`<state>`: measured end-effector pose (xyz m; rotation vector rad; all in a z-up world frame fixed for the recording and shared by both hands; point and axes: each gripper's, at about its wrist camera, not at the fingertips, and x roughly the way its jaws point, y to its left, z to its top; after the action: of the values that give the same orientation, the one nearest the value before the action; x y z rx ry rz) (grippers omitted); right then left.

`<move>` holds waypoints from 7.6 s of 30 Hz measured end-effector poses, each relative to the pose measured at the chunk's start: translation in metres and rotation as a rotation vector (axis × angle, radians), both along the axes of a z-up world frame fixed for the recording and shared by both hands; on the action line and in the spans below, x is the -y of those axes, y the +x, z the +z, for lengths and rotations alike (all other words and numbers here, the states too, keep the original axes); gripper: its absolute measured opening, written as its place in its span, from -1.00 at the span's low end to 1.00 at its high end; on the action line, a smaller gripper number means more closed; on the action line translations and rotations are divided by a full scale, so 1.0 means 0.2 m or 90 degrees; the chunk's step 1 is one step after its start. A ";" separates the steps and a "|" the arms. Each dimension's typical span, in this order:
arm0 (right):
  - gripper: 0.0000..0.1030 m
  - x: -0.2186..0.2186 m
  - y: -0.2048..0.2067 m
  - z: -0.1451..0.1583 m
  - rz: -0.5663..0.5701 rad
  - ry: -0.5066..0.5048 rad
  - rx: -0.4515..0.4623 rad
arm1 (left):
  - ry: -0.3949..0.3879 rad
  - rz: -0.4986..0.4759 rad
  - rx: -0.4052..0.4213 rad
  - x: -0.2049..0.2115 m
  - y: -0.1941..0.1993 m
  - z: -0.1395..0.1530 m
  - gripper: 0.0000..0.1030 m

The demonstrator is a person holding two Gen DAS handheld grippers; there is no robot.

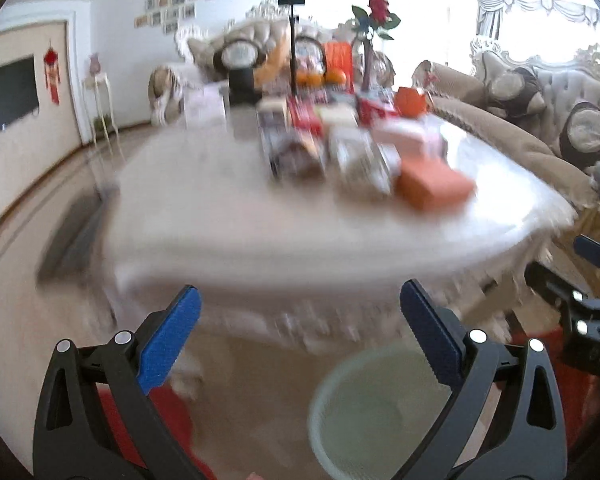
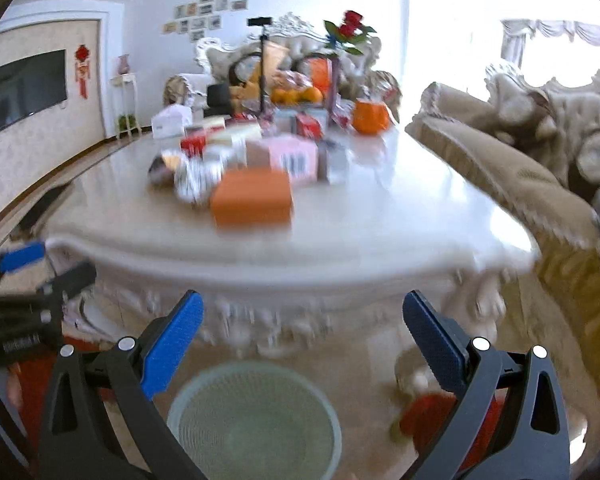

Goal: Collect trash
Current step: 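Grasp the snack packet with the left tool while the right tool grasps the orange box, then carry both items to the wastebasket and open both tools to drop them, then grasp the crumpled paper with the left tool while the right tool grasps the black box, then carry paper and black box to the wastebasket and release both, then grasp the red box with the left tool while the right tool grasps the pink SiXiN box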

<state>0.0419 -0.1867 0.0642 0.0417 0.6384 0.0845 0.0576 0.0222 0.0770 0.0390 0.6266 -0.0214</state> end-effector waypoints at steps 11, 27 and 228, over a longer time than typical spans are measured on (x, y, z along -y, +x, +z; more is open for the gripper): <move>0.86 -0.25 0.53 -0.09 0.099 -0.038 -0.081 | -0.042 -0.022 -0.105 -0.11 0.80 0.02 0.88; 0.46 -0.22 0.63 -0.07 0.153 0.020 -0.105 | -0.032 -0.003 -0.162 -0.08 1.12 -0.06 0.02; 0.58 -0.07 0.59 0.16 0.109 0.096 -0.020 | -0.072 -0.066 -0.026 -0.20 0.67 0.18 0.73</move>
<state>0.1597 -0.1728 0.0961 0.1338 0.6656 0.2974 0.1919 0.0618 0.1126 -0.0386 0.6634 -0.1585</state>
